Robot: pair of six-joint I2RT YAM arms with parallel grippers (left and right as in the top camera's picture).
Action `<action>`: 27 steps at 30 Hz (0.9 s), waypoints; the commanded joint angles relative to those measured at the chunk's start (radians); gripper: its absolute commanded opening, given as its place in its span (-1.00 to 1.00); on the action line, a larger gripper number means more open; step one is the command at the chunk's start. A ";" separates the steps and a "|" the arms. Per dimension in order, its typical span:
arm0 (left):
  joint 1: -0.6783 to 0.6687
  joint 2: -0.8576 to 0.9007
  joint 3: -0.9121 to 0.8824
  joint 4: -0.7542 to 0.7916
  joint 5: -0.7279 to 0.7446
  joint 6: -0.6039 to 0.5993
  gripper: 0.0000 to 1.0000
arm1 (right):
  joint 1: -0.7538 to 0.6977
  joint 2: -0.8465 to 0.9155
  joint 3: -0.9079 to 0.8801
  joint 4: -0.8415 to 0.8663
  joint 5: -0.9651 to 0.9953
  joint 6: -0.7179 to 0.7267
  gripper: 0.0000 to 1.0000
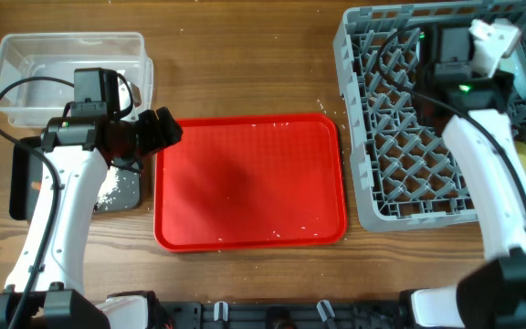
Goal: Sort waste into correct bins and load items into the dishwasher rack
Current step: 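Carry the bowl right and set it in the dish rack with the right gripper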
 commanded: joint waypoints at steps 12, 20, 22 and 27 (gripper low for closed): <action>0.004 0.010 0.005 0.000 0.001 -0.002 0.80 | 0.076 0.196 -0.064 -0.007 -0.048 0.077 -0.91; 0.004 0.010 0.006 0.000 0.001 -0.002 0.80 | 0.076 0.198 -0.064 -0.028 -0.018 0.078 -0.91; 0.004 0.010 0.006 0.000 0.001 -0.002 0.80 | 0.076 0.198 -0.064 -0.024 0.091 0.079 -0.91; 0.004 0.010 0.006 0.000 0.001 -0.002 0.80 | 0.076 0.198 -0.064 -0.020 0.135 0.081 -0.91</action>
